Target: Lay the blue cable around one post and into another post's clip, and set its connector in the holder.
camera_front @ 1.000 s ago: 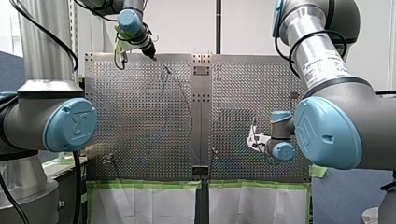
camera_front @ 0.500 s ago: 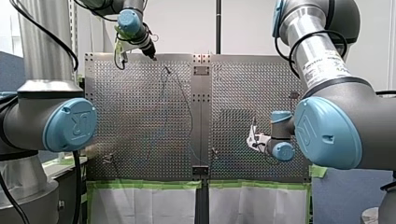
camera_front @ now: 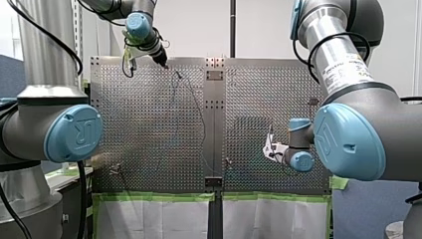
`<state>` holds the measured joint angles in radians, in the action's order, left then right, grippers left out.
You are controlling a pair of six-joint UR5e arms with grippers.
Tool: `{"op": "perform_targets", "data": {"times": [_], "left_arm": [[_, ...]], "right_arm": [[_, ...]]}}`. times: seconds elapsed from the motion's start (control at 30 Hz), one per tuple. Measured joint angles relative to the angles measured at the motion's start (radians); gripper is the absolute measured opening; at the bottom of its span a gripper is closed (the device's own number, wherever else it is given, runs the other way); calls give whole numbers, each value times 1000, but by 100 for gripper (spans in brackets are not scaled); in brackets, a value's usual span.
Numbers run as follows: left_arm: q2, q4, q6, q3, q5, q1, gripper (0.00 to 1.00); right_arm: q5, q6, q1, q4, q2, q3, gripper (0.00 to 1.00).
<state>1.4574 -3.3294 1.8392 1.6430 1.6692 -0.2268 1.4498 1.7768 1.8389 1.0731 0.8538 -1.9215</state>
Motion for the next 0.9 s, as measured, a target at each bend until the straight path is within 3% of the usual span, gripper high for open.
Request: {"op": "perform_targets", "data": {"times": [0.27, 0.47, 0.67, 0.9], "left_arm": [[-46, 36, -73, 80, -51, -27, 100], [-31, 98, -80, 145, -66, -68, 100], [26, 160, -55, 208, -25, -127, 100], [103, 237, 16, 285, 50, -204, 100]], "right_arm": [[2, -3, 3, -7, 0, 0, 0], [5, -6, 6, -14, 0, 0, 0], [6, -12, 6, -20, 1, 0, 0], [7, -36, 7, -33, 3, 0, 0]]}}
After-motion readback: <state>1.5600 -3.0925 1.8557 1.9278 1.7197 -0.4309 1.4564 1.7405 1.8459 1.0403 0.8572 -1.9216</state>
